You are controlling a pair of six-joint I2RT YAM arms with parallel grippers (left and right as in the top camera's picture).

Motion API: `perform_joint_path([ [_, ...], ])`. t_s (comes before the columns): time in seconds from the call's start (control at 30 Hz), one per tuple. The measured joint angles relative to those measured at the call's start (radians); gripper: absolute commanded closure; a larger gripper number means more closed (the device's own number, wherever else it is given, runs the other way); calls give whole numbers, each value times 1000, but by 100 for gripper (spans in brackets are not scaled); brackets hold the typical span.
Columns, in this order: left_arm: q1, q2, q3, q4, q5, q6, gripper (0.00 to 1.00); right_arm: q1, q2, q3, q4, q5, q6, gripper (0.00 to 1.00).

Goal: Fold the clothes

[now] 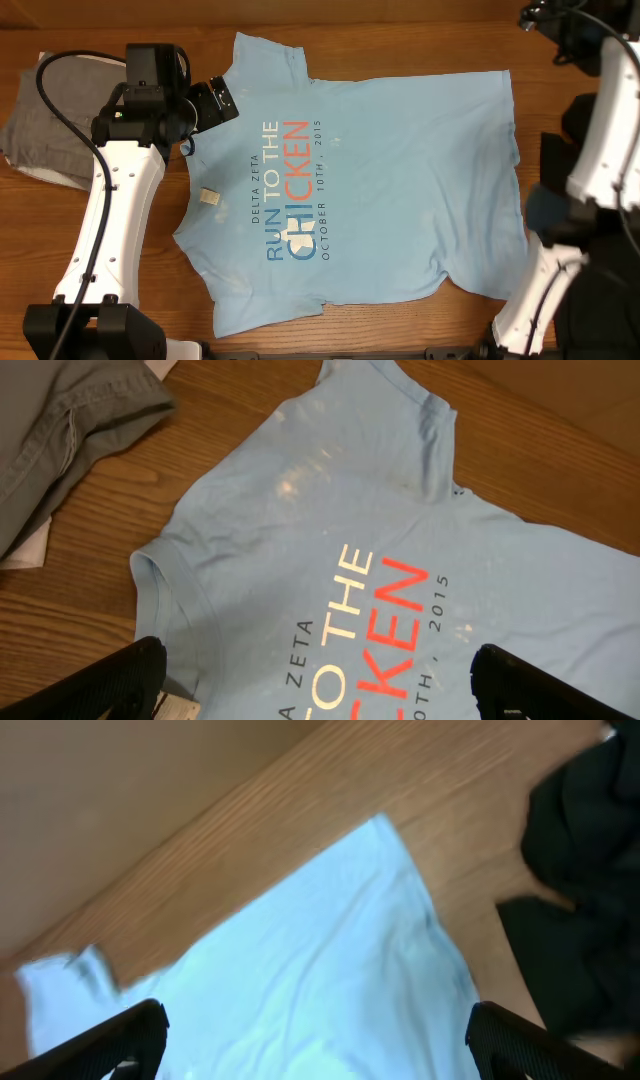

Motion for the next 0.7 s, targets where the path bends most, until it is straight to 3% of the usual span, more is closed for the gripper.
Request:
perform_joint_path([
  [0.17,0,0,0,0,0,0,0,-18,-433,-482,-3,41,0,1],
  [0.2,0,0,0,0,0,0,0,-35,-554,-620,-10,68,14,5],
  [0.23,0,0,-1,-1,0,0,0,-39,-569,-637,-8,71,14,9],
  [0.27,0,0,-1,0,0,0,0,-76,-694,-793,-4,103,32,16],
  [0.3,0,0,-1,0,0,0,0,-99,-754,-881,5,114,42,36],
  [0.33,0,0,-1,0,0,0,0,-143,-834,-1020,-3,136,59,67],
  [0.43,0,0,-2,0,0,0,0,-210,-929,-1266,107,130,73,93],
  [0.7,0,0,-2,0,0,0,0,-243,-866,-1717,363,46,94,96],
])
